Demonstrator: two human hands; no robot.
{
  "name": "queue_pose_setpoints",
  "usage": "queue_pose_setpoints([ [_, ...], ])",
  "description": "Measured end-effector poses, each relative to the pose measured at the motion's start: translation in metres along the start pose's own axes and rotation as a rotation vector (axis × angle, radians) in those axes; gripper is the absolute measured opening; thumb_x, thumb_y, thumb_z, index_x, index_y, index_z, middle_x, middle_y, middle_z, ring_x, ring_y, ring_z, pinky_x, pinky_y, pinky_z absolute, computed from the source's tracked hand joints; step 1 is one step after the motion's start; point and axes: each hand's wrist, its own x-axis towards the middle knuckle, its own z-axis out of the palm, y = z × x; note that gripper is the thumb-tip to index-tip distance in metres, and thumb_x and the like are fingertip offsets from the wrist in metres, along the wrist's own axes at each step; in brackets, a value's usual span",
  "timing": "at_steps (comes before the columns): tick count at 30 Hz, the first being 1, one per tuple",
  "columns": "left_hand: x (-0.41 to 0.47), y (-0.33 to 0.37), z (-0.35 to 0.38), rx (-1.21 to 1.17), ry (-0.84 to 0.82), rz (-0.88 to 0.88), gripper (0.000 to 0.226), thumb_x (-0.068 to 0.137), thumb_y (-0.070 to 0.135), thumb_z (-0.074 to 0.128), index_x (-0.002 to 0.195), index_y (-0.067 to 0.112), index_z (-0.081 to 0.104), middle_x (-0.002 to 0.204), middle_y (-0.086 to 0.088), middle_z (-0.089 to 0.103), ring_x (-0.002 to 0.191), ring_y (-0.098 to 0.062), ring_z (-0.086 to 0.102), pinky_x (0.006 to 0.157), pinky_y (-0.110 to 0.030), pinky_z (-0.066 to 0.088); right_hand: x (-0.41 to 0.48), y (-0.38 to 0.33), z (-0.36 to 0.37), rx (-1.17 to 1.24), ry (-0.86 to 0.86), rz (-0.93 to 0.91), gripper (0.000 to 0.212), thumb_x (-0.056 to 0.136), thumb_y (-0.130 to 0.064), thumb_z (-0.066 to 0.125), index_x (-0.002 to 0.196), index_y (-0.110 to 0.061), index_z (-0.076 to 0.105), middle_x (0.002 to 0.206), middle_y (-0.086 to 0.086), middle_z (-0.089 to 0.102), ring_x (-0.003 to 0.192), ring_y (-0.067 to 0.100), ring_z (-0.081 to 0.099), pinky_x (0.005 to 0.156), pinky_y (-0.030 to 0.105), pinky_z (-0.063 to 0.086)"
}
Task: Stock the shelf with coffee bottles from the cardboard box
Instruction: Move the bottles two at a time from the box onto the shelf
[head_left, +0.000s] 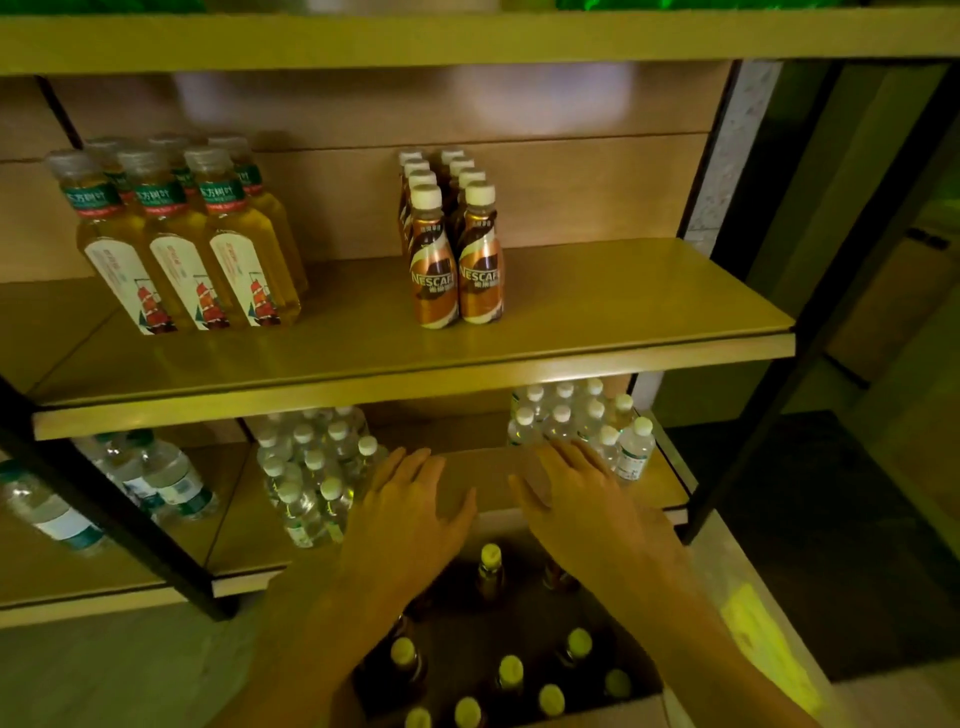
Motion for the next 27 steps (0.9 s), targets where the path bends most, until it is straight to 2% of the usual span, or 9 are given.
queue_pose_setpoints([
  [3, -0.013, -0.003, 0.032, 0.006, -0.139, -0.03, 0.062, 0.09, 0.065, 0.042, 0.136, 0.025, 0.052, 0.145, 0.003, 0.05, 0.138, -0.02, 0.041, 0.106, -0.041, 0.043, -0.021, 0.015, 0.031, 0.008, -0.113, 0.08, 0.047, 0.092, -0.05, 0.055, 0.124, -0.016, 0.061, 0.131, 0.004, 0.061, 0.131, 0.028, 0.048, 0.104, 0.042, 0.044],
  [6, -0.026, -0.004, 0.062, 0.033, -0.213, -0.061, 0.059, 0.09, 0.065, 0.04, 0.132, 0.026, 0.054, 0.14, 0.004, 0.054, 0.13, -0.018, 0.049, 0.096, -0.039, 0.047, -0.039, 0.033, 0.061, 0.03, -0.244, 0.162, 0.042, 0.091, -0.05, 0.053, 0.118, -0.018, 0.062, 0.127, 0.003, 0.063, 0.128, 0.027, 0.05, 0.101, 0.041, 0.045],
  [11, -0.039, -0.006, 0.109, 0.044, -0.372, -0.114, 0.052, 0.091, 0.06, 0.04, 0.126, 0.024, 0.057, 0.132, 0.004, 0.057, 0.126, -0.017, 0.049, 0.093, -0.034, 0.046, -0.059, 0.055, 0.095, -0.007, -0.438, 0.256, 0.039, 0.094, -0.051, 0.047, 0.115, -0.023, 0.061, 0.125, -0.001, 0.061, 0.126, 0.022, 0.049, 0.104, 0.037, 0.041],
  [13, -0.04, -0.005, 0.126, 0.034, -0.425, -0.117, 0.049, 0.092, 0.058, 0.04, 0.124, 0.025, 0.056, 0.128, 0.006, 0.058, 0.123, -0.015, 0.05, 0.091, -0.031, 0.048, -0.061, 0.06, 0.103, 0.004, -0.467, 0.284, 0.037, 0.094, -0.051, 0.046, 0.115, -0.025, 0.061, 0.123, -0.004, 0.062, 0.122, 0.019, 0.051, 0.1, 0.035, 0.044],
  [17, -0.039, -0.005, 0.161, 0.034, -0.574, -0.178, 0.05, 0.092, 0.055, 0.043, 0.127, 0.022, 0.055, 0.127, 0.002, 0.058, 0.121, -0.021, 0.051, 0.089, -0.035, 0.048, -0.06, 0.07, 0.121, 0.061, -0.566, 0.342, 0.036, 0.094, -0.05, 0.048, 0.118, -0.026, 0.06, 0.119, -0.006, 0.063, 0.117, 0.019, 0.055, 0.091, 0.032, 0.047],
  [20, -0.033, -0.007, 0.182, -0.049, -0.677, -0.295, 0.042, 0.089, 0.056, 0.048, 0.113, 0.022, 0.057, 0.116, 0.0, 0.062, 0.112, -0.023, 0.058, 0.082, -0.036, 0.05, -0.056, 0.081, 0.138, 0.154, -0.672, 0.445, 0.038, 0.094, -0.049, 0.048, 0.123, -0.028, 0.057, 0.113, -0.005, 0.064, 0.107, 0.02, 0.06, 0.078, 0.03, 0.045],
  [22, -0.026, -0.009, 0.196, -0.161, -0.724, -0.418, 0.041, 0.086, 0.056, 0.052, 0.108, 0.022, 0.057, 0.11, 0.0, 0.064, 0.105, -0.023, 0.061, 0.078, -0.035, 0.049, -0.05, 0.09, 0.151, 0.283, -0.725, 0.583, 0.033, 0.093, -0.048, 0.05, 0.12, -0.029, 0.055, 0.101, -0.006, 0.062, 0.091, 0.017, 0.061, 0.07, 0.029, 0.043],
  [25, -0.014, -0.014, 0.217, -0.313, -0.763, -0.625, 0.058, 0.083, 0.057, 0.058, 0.126, 0.019, 0.052, 0.12, -0.003, 0.061, 0.111, -0.026, 0.06, 0.086, -0.037, 0.051, -0.042, 0.1, 0.172, 0.523, -0.714, 0.818, 0.021, 0.092, -0.035, 0.059, 0.106, -0.019, 0.058, 0.09, 0.002, 0.065, 0.076, 0.013, 0.059, 0.065, 0.032, 0.049],
  [27, -0.007, -0.016, 0.231, -0.382, -0.773, -0.7, 0.075, 0.083, 0.056, 0.062, 0.142, 0.015, 0.04, 0.135, -0.009, 0.055, 0.123, -0.031, 0.054, 0.095, -0.041, 0.049, -0.035, 0.109, 0.192, 0.638, -0.643, 0.908, 0.021, 0.092, -0.023, 0.064, 0.107, -0.009, 0.063, 0.1, 0.016, 0.067, 0.085, 0.022, 0.063, 0.082, 0.044, 0.052],
])
